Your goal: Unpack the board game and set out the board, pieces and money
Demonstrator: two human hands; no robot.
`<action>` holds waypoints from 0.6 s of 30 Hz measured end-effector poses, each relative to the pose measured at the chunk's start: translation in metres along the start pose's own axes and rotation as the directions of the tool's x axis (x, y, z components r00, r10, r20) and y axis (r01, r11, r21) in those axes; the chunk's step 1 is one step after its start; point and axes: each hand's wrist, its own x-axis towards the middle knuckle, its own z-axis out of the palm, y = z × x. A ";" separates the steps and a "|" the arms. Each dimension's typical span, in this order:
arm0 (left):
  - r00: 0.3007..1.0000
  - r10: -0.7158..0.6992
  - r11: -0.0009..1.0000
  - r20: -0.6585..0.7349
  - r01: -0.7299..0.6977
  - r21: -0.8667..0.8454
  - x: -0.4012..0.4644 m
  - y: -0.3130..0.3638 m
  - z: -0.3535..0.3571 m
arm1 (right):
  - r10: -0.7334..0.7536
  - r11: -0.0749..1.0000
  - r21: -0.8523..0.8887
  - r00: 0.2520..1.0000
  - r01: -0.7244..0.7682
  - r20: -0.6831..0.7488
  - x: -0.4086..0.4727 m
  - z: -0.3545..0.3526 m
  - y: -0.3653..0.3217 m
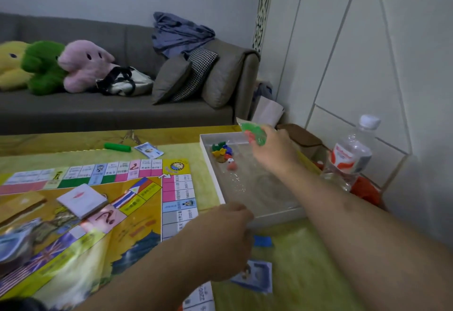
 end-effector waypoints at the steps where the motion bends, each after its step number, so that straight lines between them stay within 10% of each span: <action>1: 1.000 0.007 1.000 -0.001 -0.007 0.021 0.001 -0.001 0.000 | 0.033 0.997 -0.077 0.999 -0.030 0.030 0.012 0.007 -0.001; 9: 1.000 0.021 0.992 -0.004 -0.021 0.127 0.013 -0.009 0.008 | 0.130 0.937 -0.348 0.905 0.020 0.404 0.025 0.042 0.023; 18: 0.999 -0.040 0.997 0.014 0.039 0.060 0.010 0.000 0.001 | 0.004 0.969 -0.243 0.987 0.036 0.161 -0.021 0.006 0.011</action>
